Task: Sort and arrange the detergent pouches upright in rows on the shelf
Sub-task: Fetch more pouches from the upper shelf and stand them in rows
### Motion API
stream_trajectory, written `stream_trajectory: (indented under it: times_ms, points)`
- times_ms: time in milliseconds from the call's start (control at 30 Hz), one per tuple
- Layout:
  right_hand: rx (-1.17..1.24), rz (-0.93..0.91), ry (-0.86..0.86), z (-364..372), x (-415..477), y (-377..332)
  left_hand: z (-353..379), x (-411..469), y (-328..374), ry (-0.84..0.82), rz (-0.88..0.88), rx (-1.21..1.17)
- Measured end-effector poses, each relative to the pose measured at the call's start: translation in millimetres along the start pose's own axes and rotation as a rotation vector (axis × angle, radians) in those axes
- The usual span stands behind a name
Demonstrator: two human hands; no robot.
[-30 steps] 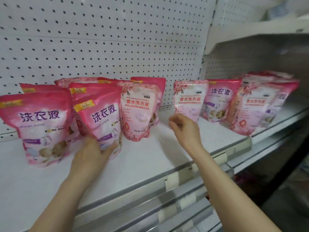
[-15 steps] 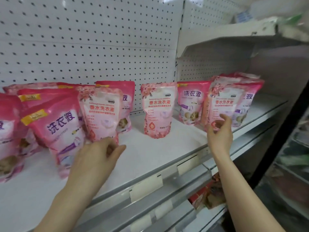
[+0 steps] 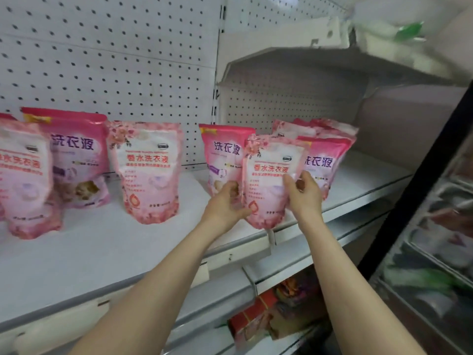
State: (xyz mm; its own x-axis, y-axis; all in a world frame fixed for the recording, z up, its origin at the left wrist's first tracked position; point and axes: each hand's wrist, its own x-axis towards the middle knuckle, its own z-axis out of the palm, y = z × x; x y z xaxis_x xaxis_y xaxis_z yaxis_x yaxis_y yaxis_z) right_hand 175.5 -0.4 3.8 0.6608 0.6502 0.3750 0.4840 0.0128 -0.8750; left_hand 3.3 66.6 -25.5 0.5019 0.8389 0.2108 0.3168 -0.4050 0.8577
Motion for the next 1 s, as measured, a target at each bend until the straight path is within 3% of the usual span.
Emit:
stream_trajectory:
  times_ms: [133,300,467,600,700,800,867,1000]
  points:
    - [0.15,-0.092,-0.15,16.9,-5.2,-2.6,6.6,-0.4,-6.0,0.095,-0.016,-0.069]
    - [0.136,-0.194,-0.244,48.4,-11.6,-16.5,-17.1,-16.9,-22.2,0.331,-0.013,-0.034]
    - [-0.158,-0.486,0.243,20.0,20.9,-14.0,-38.9,-29.6,-22.8,0.469,0.016,0.105]
    - [-0.549,-0.49,0.139,8.8,49.1,-4.1,-37.6,-32.7,-24.3,0.53,-0.011,0.191]
    - [-0.411,-0.463,0.099,4.0,47.0,-5.3,-32.4,-42.0,-18.7,0.665,0.01,0.184]
    - [-0.19,-0.339,0.031,-7.0,44.5,-15.3,-23.8,-59.6,-9.5,0.902,0.23,0.156]
    - [-0.058,-0.203,-0.08,-9.9,43.5,-25.2,-11.5,-65.8,1.9,0.83,0.313,0.148]
    - [0.152,-0.039,-0.342,6.2,25.8,-47.4,22.1,-49.6,19.5,0.378,0.216,0.216]
